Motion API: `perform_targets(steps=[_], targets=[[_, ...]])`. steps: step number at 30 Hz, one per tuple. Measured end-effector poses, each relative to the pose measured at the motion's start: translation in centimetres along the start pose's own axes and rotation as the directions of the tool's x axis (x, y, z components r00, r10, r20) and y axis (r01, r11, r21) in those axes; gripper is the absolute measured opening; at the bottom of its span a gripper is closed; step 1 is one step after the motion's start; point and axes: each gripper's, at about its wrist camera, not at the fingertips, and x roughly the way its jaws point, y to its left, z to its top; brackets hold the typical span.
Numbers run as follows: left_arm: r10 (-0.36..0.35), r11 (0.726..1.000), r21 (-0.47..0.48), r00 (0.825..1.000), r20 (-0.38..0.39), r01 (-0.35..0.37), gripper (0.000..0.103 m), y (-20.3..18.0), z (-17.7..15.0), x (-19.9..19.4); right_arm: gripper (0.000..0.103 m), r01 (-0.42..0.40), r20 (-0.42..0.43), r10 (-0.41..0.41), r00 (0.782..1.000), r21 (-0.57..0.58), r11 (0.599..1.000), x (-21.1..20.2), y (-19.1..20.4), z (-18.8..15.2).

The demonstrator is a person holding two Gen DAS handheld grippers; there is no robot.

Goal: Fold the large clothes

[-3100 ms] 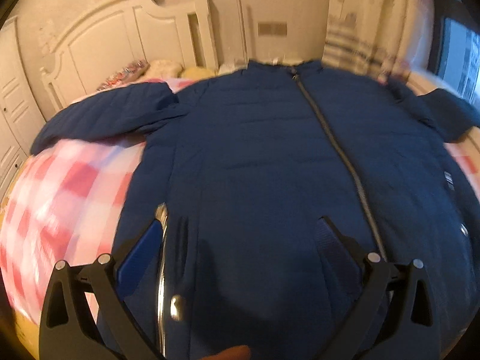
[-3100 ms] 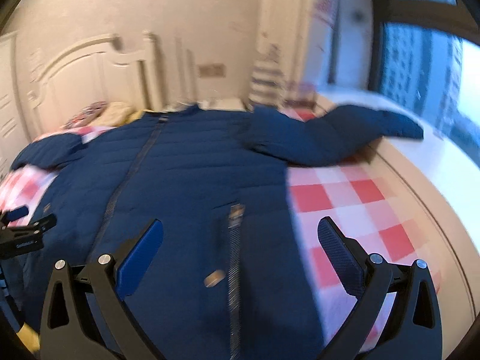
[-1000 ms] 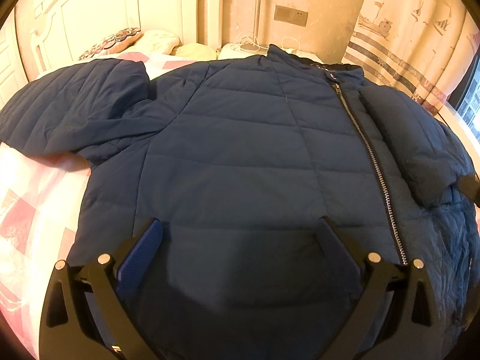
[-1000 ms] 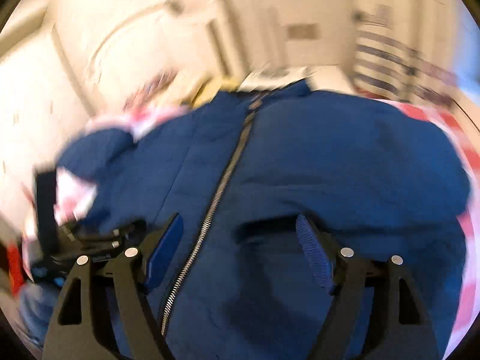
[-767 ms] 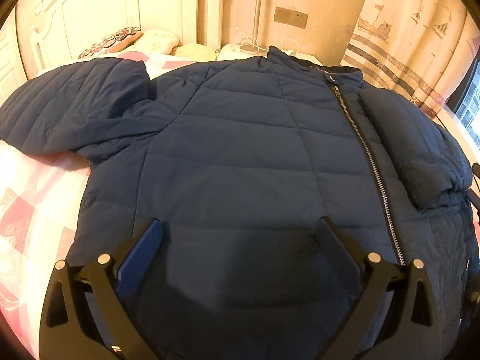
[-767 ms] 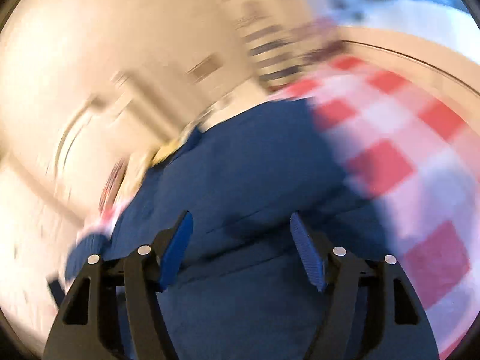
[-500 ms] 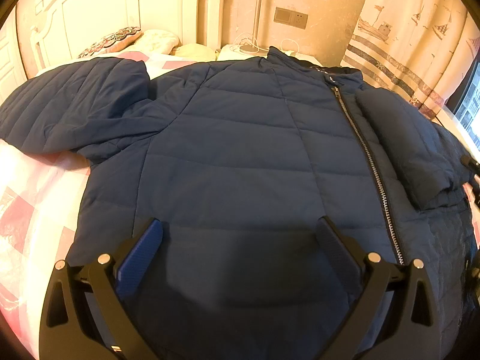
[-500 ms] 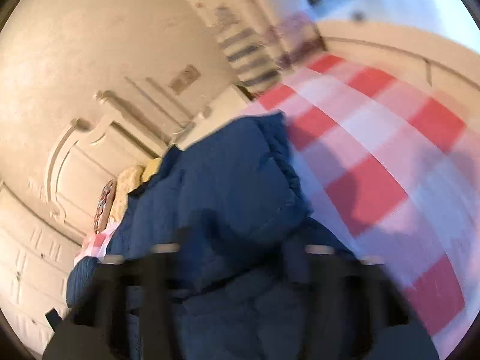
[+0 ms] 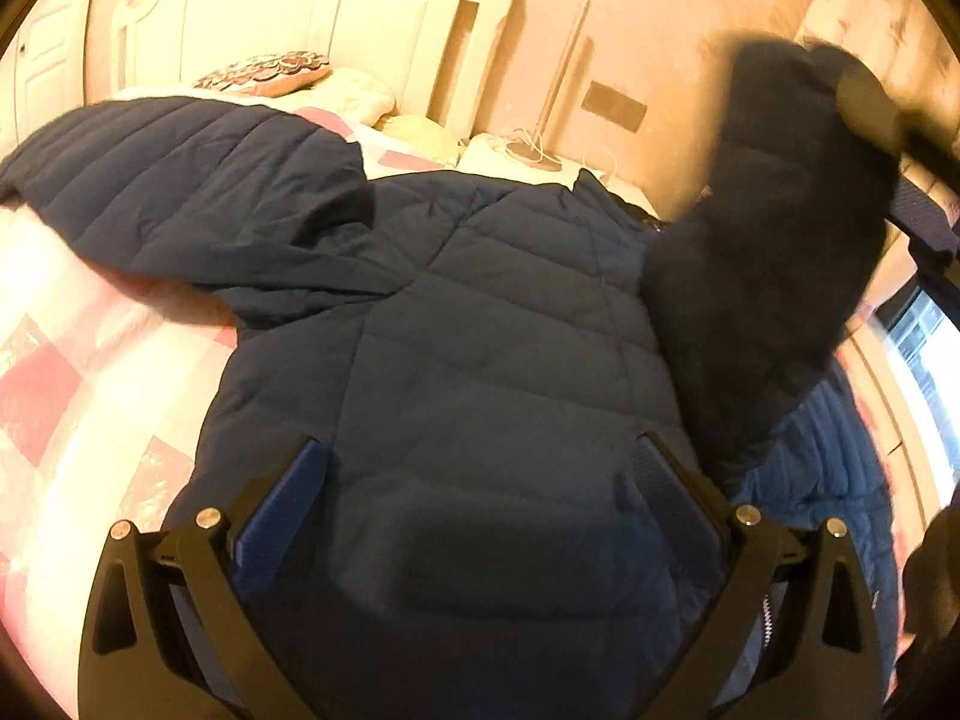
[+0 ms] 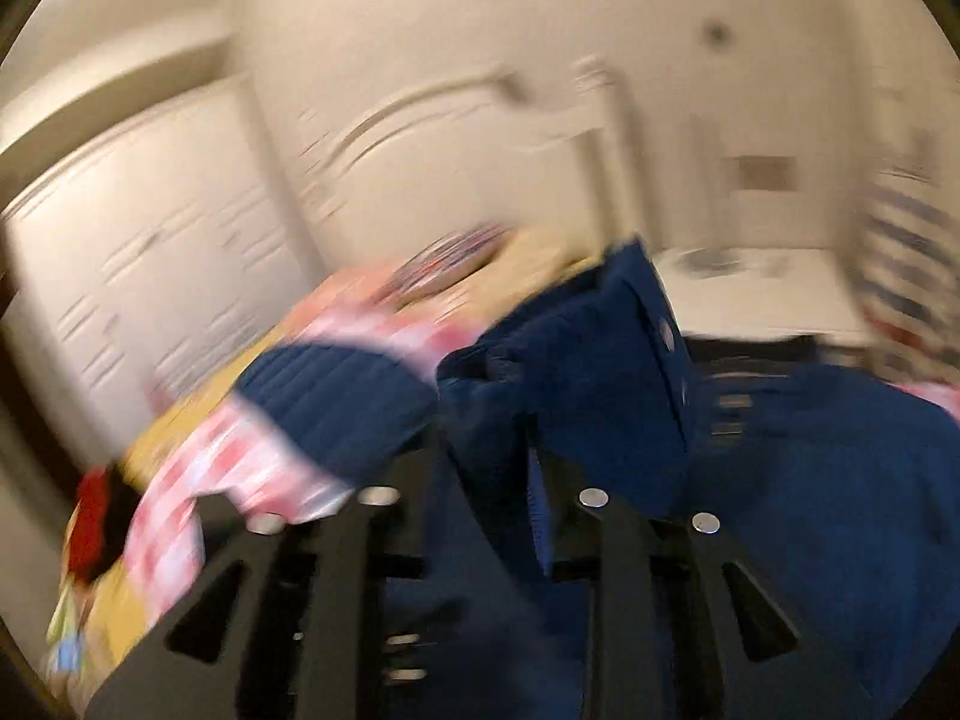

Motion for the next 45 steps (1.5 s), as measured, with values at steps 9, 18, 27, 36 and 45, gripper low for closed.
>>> perform_targets(steps=[9,18,27,36,45], targets=[[-0.031,0.999,-0.02,0.999,-0.022,0.03,0.101,0.2,0.1,0.3,0.071,0.452,0.033,-0.455,0.89,0.072,0.889,-8.2,-8.4,-4.3],[0.029,0.989,-0.147,0.99,0.135,-0.009,0.1,2.7,0.5,-2.4,0.072,0.637,-0.235,-0.592,0.771,0.309,0.706,-11.1,-21.5,-12.7],[0.133,0.99,0.03,0.977,0.166,-0.14,0.101,-1.8,4.8,-3.4,0.073,0.618,-0.227,-0.575,0.786,0.312,0.722,-10.9,-21.4,-12.7],[0.238,0.956,0.206,0.963,-0.129,-0.209,0.101,-2.4,3.8,7.2,0.077,0.594,-0.229,-0.548,0.804,0.332,0.732,-10.4,-21.6,-12.3],[0.25,0.951,0.215,0.961,-0.117,-0.221,0.101,-2.6,3.5,7.1,0.077,0.639,-0.186,-0.619,0.763,0.074,0.765,-7.8,-15.6,-9.9]])
